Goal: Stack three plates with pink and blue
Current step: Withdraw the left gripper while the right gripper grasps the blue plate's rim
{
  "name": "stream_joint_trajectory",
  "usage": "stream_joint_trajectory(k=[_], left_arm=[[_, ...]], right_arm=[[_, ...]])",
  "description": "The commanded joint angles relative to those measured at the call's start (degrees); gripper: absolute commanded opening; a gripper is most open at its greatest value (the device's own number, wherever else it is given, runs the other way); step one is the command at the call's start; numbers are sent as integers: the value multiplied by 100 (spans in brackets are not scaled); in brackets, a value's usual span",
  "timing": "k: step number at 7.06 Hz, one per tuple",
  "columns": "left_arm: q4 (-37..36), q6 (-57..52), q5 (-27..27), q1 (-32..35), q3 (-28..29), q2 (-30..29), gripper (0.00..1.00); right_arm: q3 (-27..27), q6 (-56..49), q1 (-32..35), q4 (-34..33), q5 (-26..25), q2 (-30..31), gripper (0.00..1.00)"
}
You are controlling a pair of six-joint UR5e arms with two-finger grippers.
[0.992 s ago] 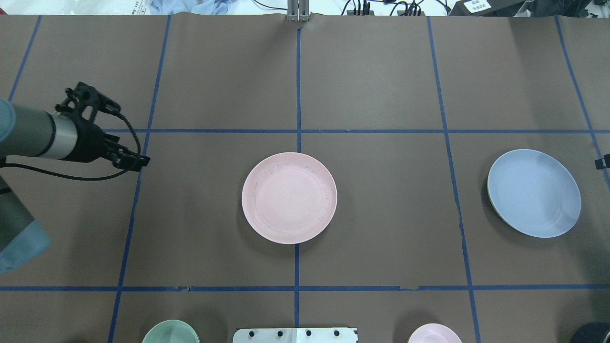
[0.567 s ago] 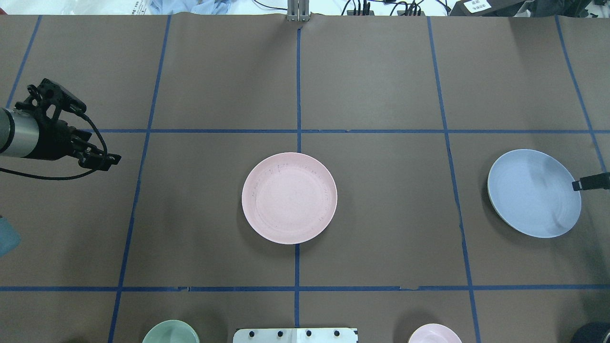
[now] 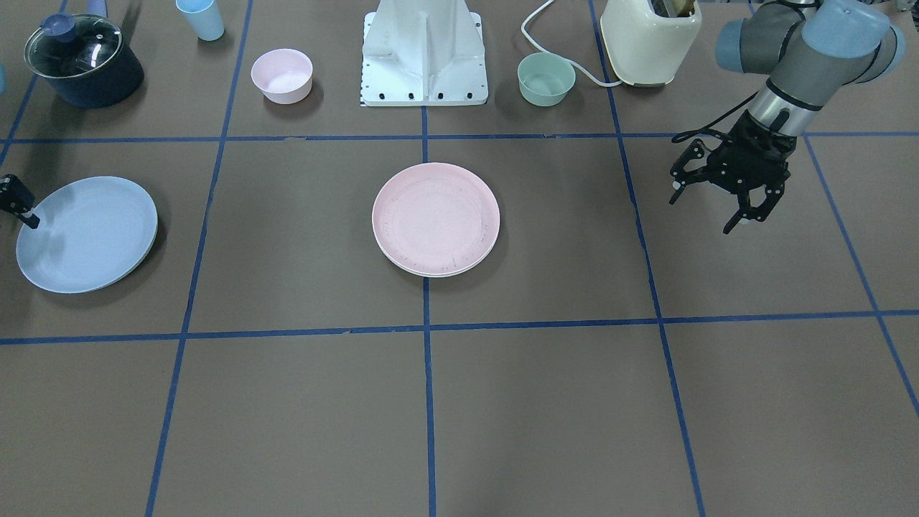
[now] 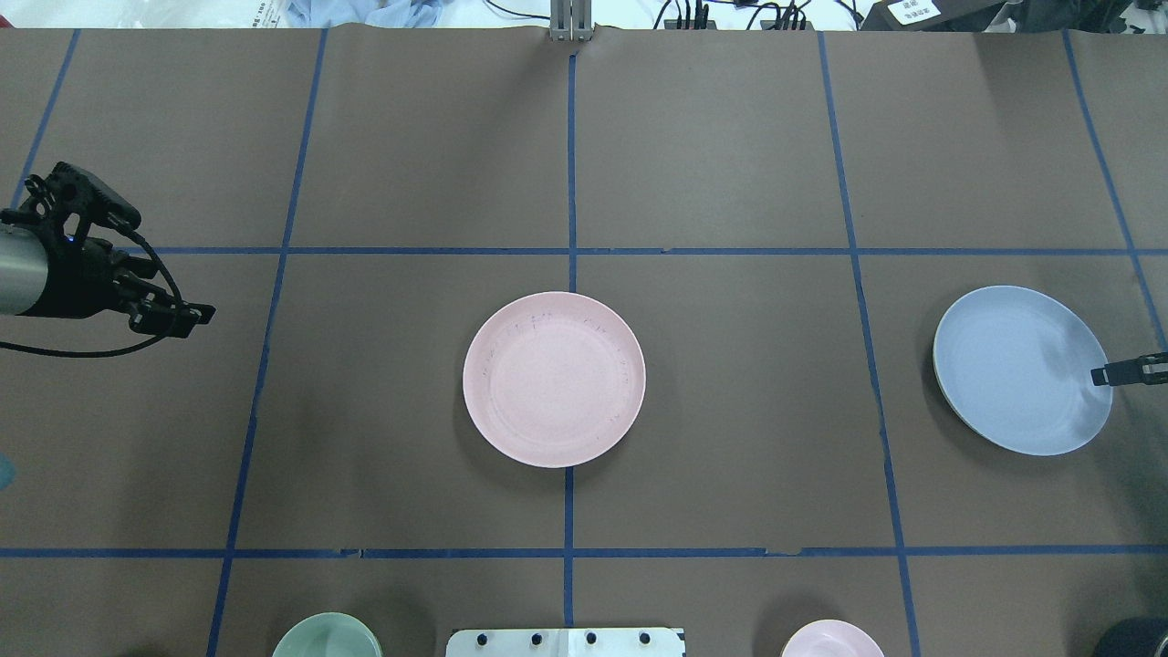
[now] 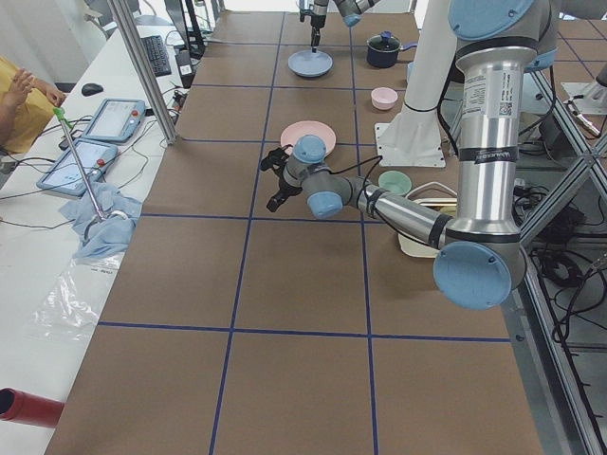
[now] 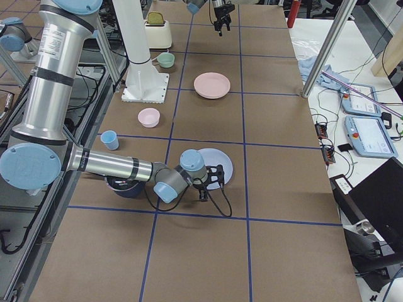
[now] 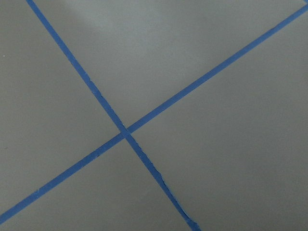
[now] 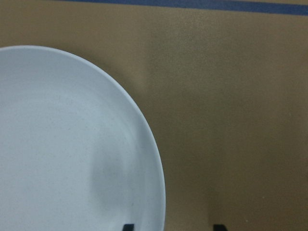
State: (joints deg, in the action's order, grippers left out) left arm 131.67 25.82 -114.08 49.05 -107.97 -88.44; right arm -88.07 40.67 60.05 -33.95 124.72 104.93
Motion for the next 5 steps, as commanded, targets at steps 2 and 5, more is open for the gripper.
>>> stream_joint_trajectory(k=[2, 5], left_arm=[[61, 28, 9, -1, 12, 63, 100], [-26, 46, -87, 34, 134, 142, 100]], right_arm=[[-43, 72, -37, 29, 43, -86, 0], [-360, 441, -11, -41, 359, -366, 0]])
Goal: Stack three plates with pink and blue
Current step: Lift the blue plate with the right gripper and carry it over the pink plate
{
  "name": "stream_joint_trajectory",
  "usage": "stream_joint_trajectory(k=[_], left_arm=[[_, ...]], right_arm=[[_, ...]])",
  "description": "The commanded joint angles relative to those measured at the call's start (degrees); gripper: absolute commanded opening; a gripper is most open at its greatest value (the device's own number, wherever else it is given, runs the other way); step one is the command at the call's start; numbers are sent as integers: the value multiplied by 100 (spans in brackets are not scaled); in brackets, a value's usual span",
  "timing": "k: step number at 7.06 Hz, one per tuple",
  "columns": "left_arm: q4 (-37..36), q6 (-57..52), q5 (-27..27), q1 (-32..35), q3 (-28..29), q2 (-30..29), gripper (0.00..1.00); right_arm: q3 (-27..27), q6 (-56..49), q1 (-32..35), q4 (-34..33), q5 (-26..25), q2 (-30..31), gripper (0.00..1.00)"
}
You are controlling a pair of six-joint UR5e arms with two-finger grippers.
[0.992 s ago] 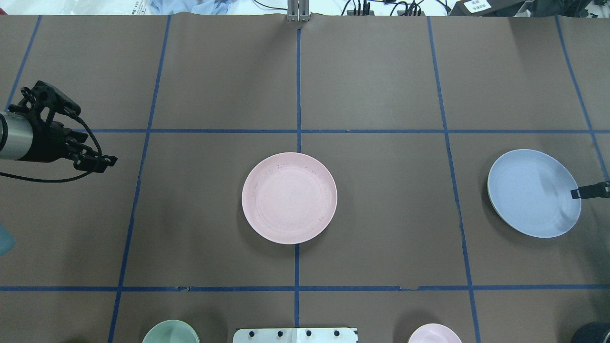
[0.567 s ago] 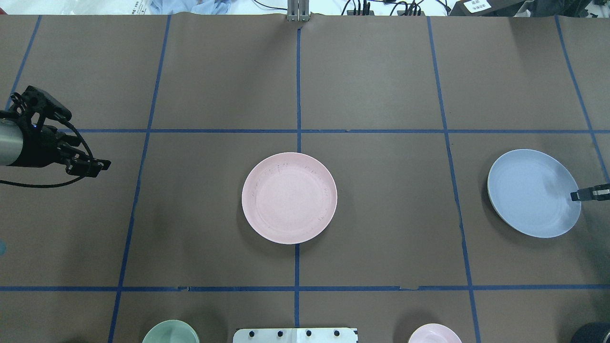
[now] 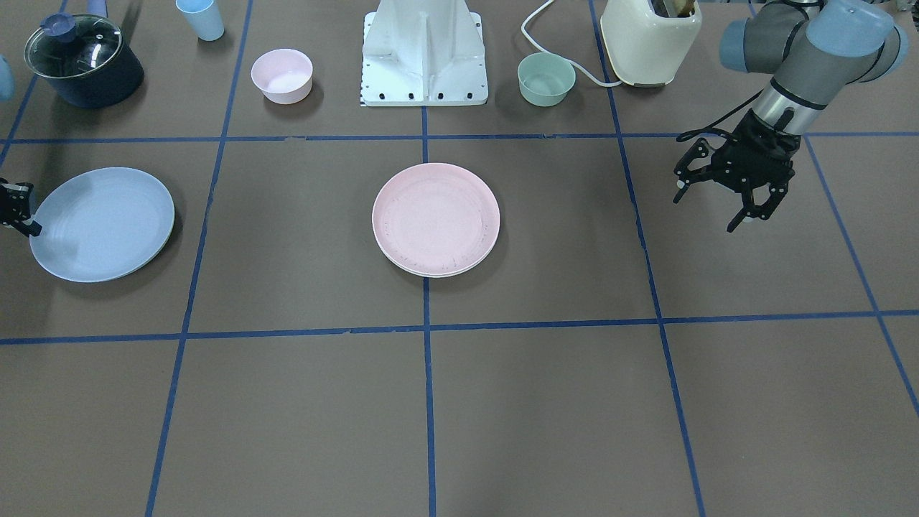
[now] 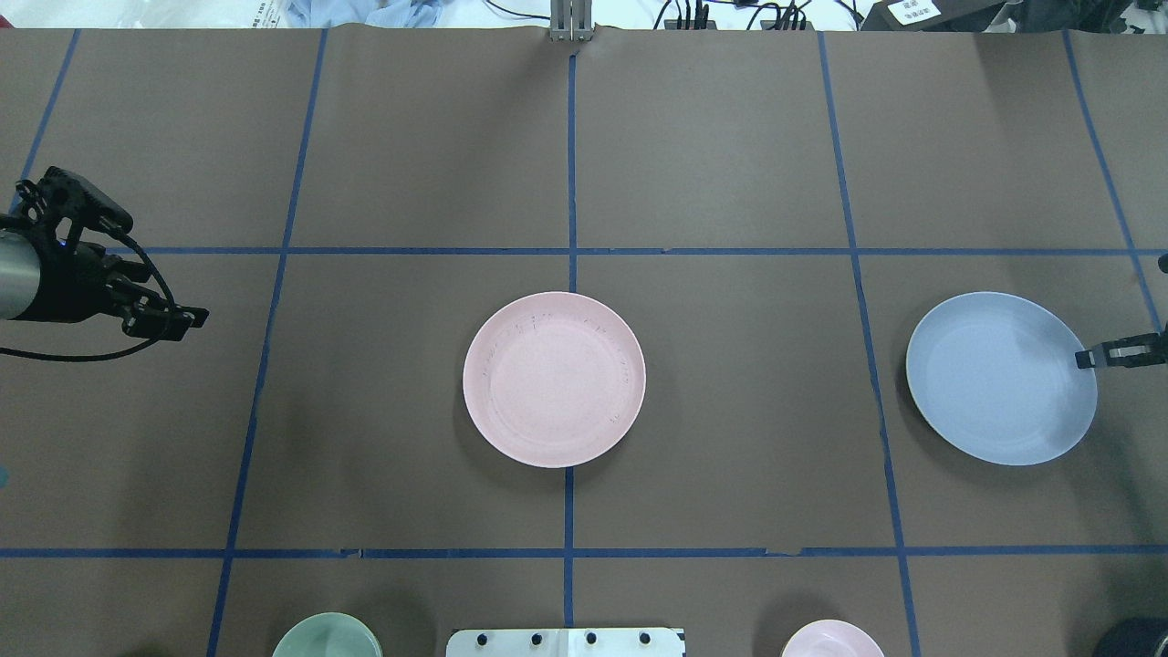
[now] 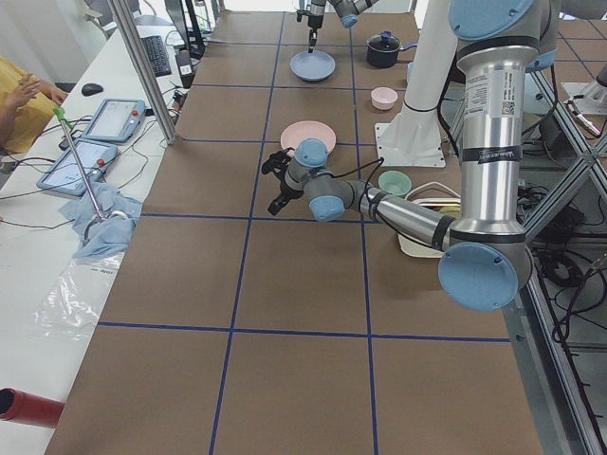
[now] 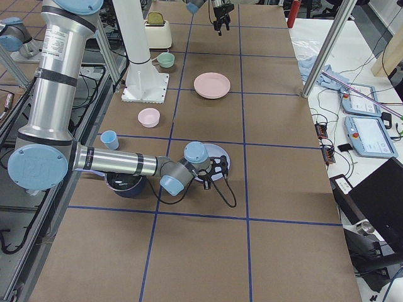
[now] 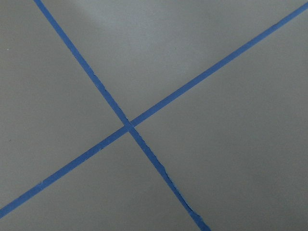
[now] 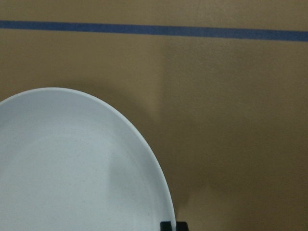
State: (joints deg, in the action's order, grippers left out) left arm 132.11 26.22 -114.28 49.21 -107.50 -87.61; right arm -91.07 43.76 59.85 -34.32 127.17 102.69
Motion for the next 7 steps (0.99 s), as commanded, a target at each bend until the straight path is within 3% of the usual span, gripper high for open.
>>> stream_joint_trajectory(k=[1, 3, 5, 6, 7], left_arm=[[-10, -46, -355, 436, 193, 355, 100], [-657, -525, -1959, 1867, 369, 472, 100], [-1830, -2184, -2045, 2871, 283, 675, 100], [-2334, -2530, -2045, 3145, 177, 666, 100], [-2443, -2595, -2045, 3243, 133, 709, 100]], right_arm=[[-112, 212, 17, -13, 132, -310, 0], [-427, 1566, 9, 13, 71, -1019, 0], [-744, 2738, -410, -4, -25, -1566, 0], [-937, 3039, -953, -30, -548, -1646, 0], [-1252, 3347, -1558, -509, -1293, -1839, 0]])
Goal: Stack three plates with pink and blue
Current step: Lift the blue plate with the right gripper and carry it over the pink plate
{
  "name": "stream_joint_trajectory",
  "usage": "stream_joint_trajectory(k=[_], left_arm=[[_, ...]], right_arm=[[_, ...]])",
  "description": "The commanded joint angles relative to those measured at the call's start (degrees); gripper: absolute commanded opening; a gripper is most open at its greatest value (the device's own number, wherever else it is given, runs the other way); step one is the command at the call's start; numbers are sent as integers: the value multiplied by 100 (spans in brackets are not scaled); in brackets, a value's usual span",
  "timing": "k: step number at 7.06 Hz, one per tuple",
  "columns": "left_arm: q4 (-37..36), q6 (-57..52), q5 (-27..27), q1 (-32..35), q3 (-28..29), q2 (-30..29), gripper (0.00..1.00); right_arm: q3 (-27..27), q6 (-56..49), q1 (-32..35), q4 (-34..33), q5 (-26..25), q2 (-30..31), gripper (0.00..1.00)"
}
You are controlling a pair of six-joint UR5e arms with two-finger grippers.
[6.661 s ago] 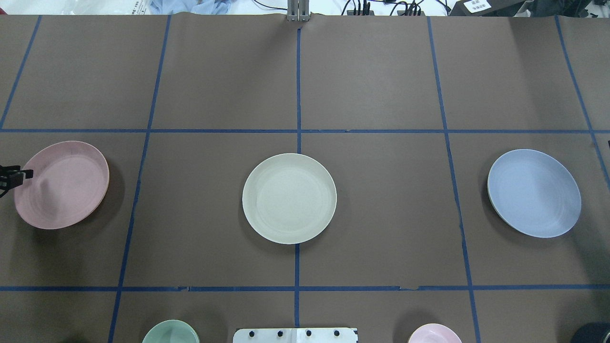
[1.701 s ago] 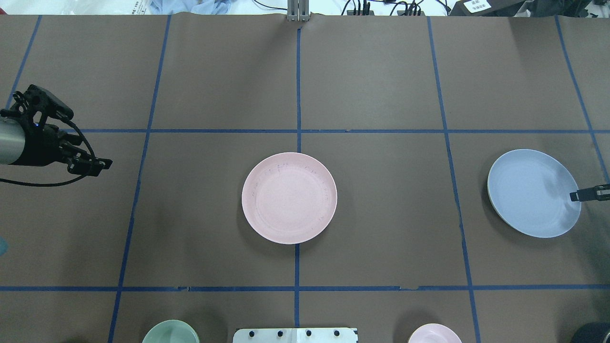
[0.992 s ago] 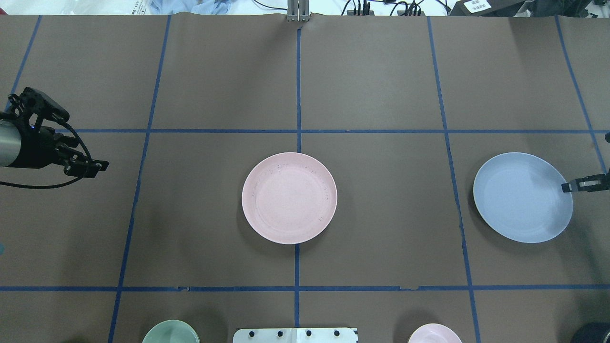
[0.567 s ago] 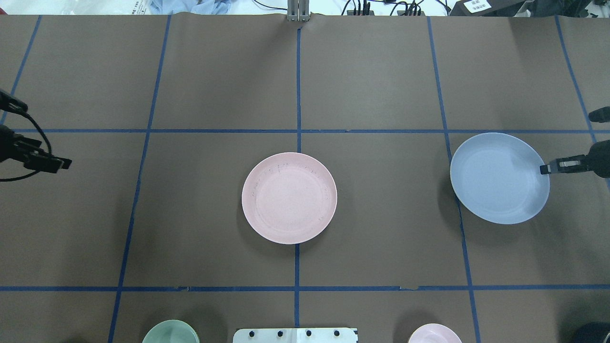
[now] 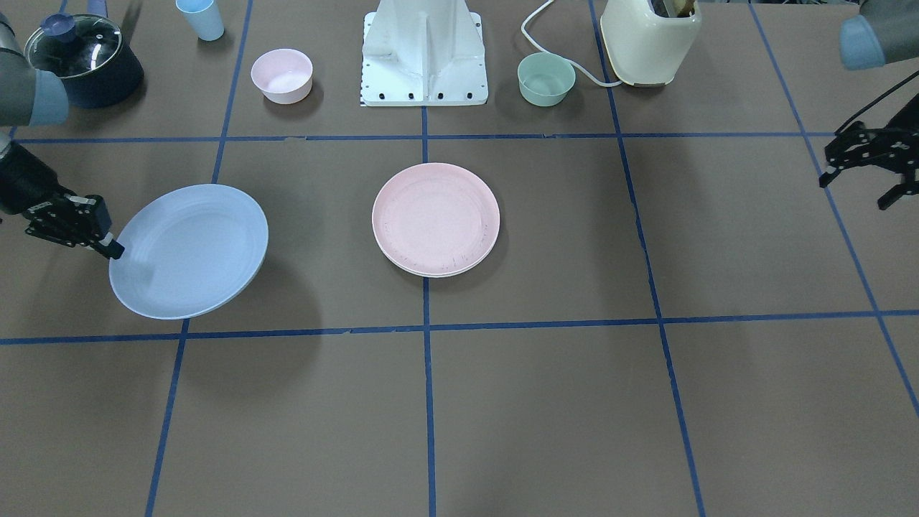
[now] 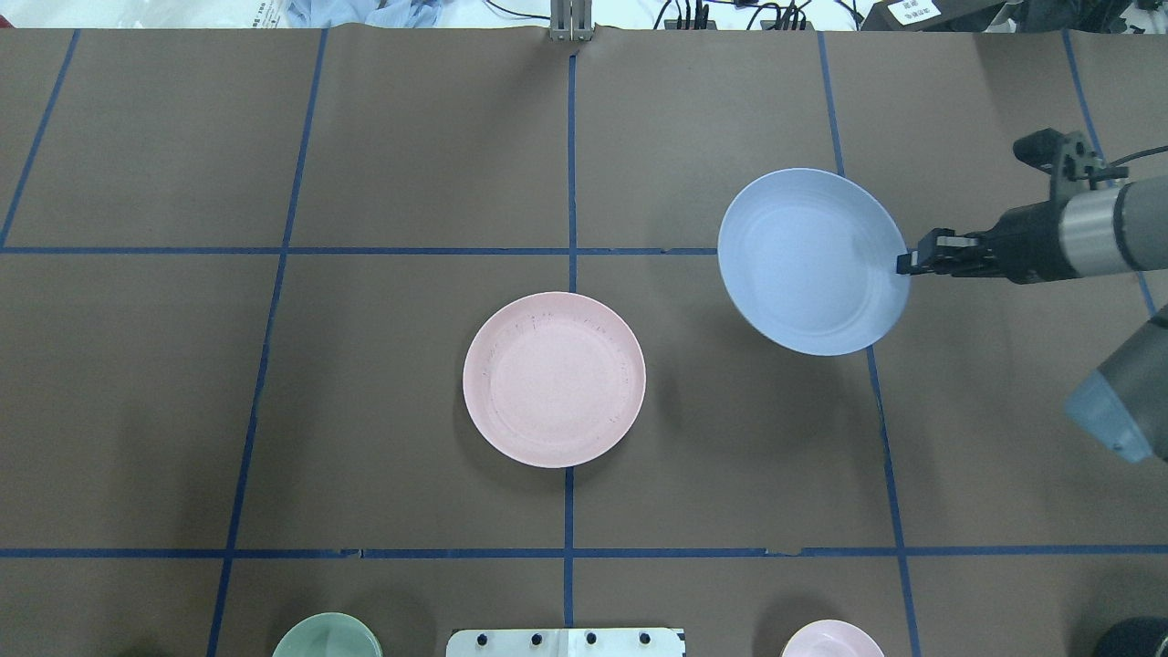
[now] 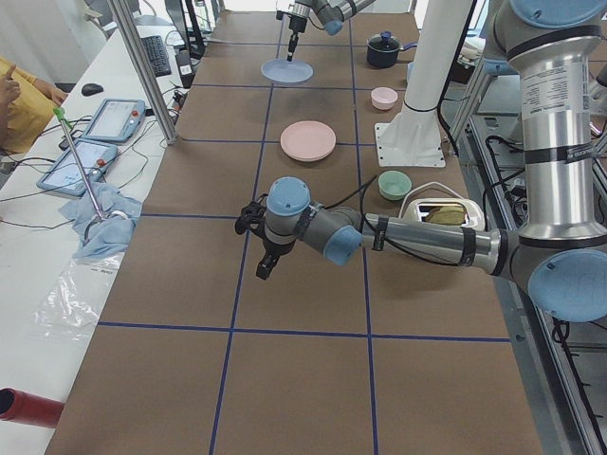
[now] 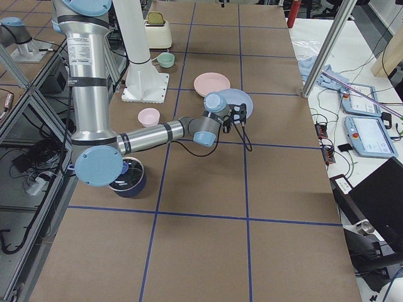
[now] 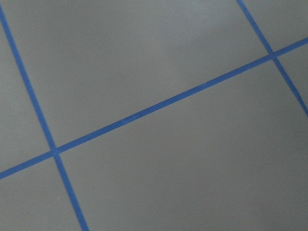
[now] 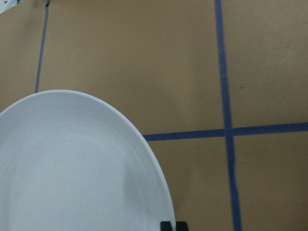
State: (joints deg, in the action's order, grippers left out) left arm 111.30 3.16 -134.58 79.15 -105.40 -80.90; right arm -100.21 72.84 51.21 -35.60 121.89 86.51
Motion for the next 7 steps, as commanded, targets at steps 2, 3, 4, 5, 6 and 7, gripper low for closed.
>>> stream_joint_trajectory(k=[2, 3, 4, 5, 6, 7], left_arm=[[-363, -289, -24, 268, -77, 83, 100], [-363, -289, -24, 268, -77, 84, 100], [-363, -289, -24, 268, -77, 84, 100], [-363, -289, -85, 268, -86, 84, 100], [-363, -289, -121, 268, -77, 84, 100], [-363, -289, -121, 268, -77, 75, 100]], right_arm=[[-728, 1011, -1610, -2565, -1751, -1446, 0], [-685, 1100, -2032, -3271, -2270, -1897, 0], [-676, 1345, -2262, -3522, -2353, -2014, 0], [-641, 1382, -2534, -3611, -2537, -2050, 0], [-623, 1391, -2694, -3691, -2695, -2077, 0], [-580, 1391, -2765, -3700, -2697, -2155, 0]])
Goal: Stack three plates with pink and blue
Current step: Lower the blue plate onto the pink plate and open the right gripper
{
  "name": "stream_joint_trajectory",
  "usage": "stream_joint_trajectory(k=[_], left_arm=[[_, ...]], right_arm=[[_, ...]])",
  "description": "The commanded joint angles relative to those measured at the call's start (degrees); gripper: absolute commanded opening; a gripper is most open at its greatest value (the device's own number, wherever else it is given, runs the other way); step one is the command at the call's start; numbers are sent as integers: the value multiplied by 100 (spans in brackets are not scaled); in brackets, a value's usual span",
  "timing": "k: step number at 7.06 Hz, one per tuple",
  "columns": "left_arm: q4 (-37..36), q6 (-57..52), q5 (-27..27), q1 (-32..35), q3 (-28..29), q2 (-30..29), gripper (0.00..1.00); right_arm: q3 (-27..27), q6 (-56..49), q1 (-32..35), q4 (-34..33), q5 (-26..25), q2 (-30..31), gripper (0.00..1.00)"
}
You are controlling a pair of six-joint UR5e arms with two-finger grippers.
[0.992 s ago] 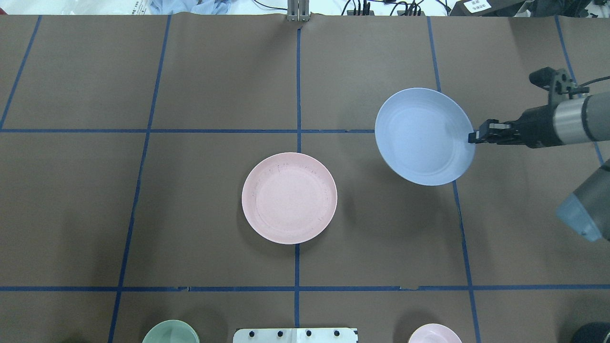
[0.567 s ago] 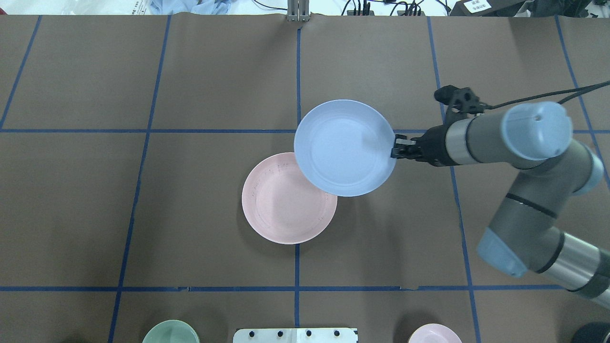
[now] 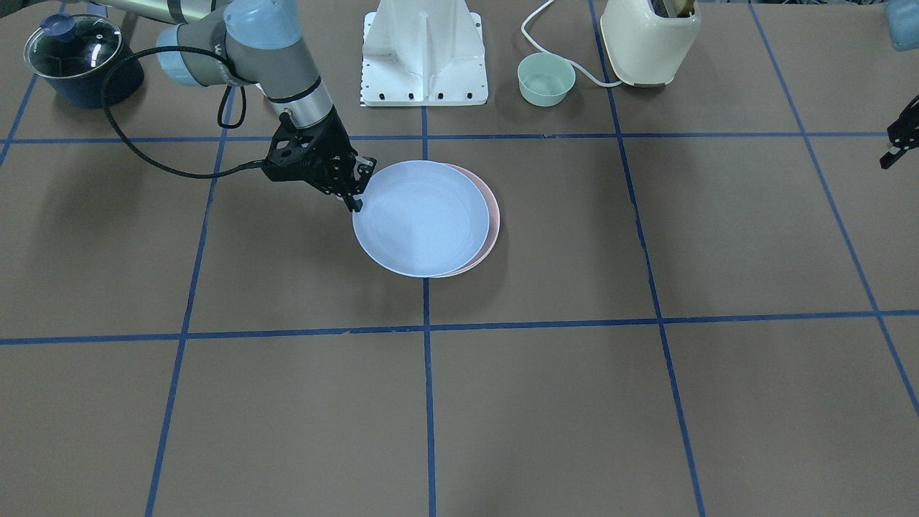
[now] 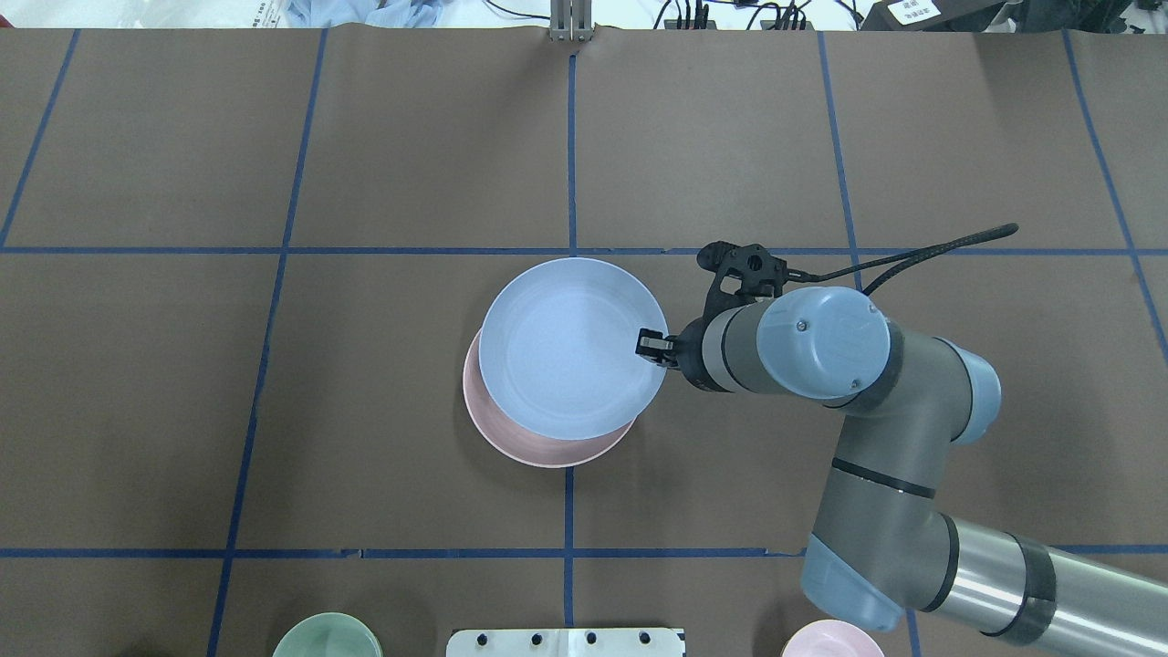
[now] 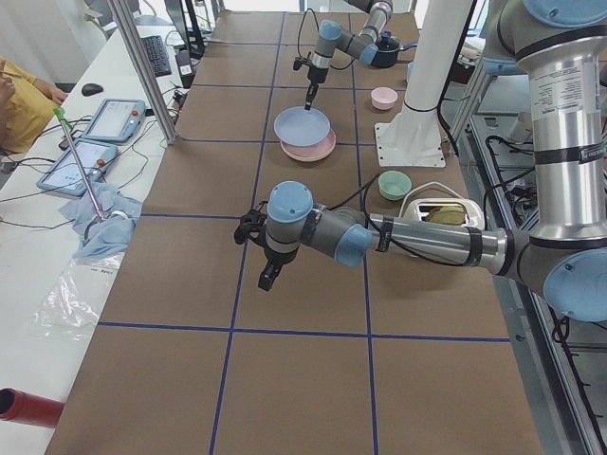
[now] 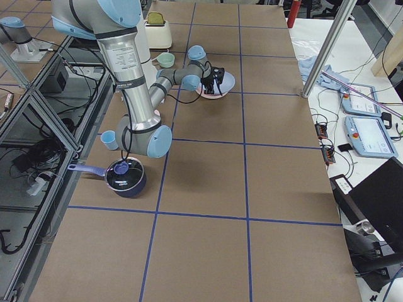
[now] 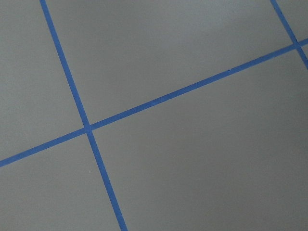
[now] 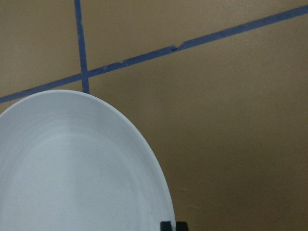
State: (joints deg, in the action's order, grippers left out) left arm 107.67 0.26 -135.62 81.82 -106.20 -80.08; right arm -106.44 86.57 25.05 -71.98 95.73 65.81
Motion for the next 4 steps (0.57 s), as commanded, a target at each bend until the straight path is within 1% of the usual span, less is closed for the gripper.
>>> stream_joint_trajectory(k=[1, 2, 3, 4], left_arm=[[0, 0, -17, -8, 3, -7, 100], [0, 0, -17, -8, 3, -7, 100], [0, 0, -17, -8, -6, -7, 100], [0, 0, -17, -8, 2, -7, 100]], right_arm=[[114, 53, -193, -62, -90, -138, 0], [141, 105, -202, -62, -90, -164, 0], [167, 123, -211, -62, -90, -226, 22], [280, 123, -237, -36, -125, -261, 99]])
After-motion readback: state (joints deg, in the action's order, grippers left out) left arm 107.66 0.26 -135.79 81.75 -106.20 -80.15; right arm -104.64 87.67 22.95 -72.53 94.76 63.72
